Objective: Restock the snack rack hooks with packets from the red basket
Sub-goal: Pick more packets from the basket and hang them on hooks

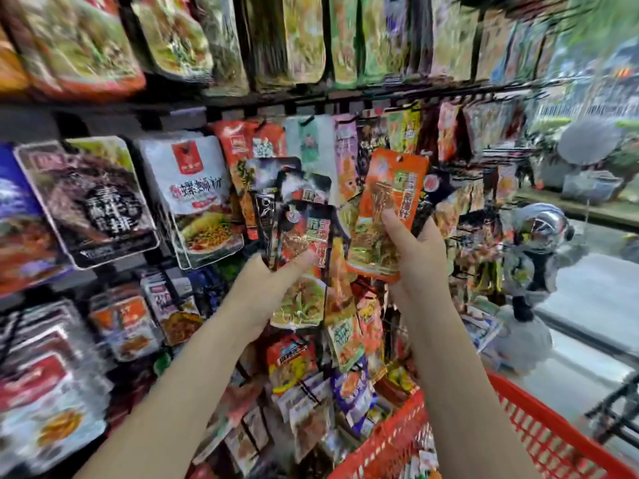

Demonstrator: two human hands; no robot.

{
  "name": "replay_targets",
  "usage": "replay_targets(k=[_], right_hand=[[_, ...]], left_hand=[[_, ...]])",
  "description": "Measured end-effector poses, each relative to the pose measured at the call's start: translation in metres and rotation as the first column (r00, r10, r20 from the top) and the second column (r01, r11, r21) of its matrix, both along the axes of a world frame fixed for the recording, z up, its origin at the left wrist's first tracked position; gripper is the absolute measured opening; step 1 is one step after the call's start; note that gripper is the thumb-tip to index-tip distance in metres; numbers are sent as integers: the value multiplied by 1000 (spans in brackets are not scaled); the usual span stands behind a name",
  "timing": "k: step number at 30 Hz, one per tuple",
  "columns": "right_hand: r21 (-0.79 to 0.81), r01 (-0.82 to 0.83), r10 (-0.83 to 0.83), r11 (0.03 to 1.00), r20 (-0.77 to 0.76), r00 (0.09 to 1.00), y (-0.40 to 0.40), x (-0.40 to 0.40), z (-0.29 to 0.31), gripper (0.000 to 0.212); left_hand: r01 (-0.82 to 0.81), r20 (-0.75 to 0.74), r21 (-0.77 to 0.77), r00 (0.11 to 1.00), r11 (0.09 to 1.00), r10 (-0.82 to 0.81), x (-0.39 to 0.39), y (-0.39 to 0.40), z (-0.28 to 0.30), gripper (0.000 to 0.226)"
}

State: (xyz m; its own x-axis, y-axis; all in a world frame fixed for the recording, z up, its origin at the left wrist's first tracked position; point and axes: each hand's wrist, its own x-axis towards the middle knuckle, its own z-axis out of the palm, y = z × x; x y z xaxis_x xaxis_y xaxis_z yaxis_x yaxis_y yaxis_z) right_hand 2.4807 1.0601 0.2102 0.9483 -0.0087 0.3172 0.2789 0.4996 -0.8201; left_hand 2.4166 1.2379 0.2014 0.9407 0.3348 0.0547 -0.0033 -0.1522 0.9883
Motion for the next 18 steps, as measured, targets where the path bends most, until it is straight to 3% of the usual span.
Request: replay_targets(k=[2, 4, 7, 10, 12, 14, 18], right_hand=[[-69, -71, 75, 995, 47, 996, -1, 3, 0, 47], [-157, -120, 134, 980, 81, 988, 3, -1, -3, 58], [-239, -129, 174, 963, 180, 968, 16, -8, -2, 71], [-312, -38, 146, 949, 328, 933, 36, -14, 14, 58], [-349, 88, 78, 933, 435, 897, 56, -18, 24, 43], [-397, 215, 37, 892, 539, 842, 72, -22, 32, 39], [-435, 340, -4, 834, 611, 792, 104, -40, 65, 56]], left_hand=[[-69, 45, -44, 996, 997, 71, 6, 6, 5, 117], [-82, 98, -62, 991, 995, 87, 0, -1, 23, 130], [-39, 114, -120, 992, 992, 52, -8, -10, 47, 124], [75, 134, -230, 990, 970, -45, -19, -17, 70, 73], [158, 163, -310, 980, 937, -111, -30, -17, 84, 52], [207, 202, -349, 969, 914, -142, -36, -15, 94, 51], [156, 282, -312, 957, 937, -66, -58, 15, 122, 67]])
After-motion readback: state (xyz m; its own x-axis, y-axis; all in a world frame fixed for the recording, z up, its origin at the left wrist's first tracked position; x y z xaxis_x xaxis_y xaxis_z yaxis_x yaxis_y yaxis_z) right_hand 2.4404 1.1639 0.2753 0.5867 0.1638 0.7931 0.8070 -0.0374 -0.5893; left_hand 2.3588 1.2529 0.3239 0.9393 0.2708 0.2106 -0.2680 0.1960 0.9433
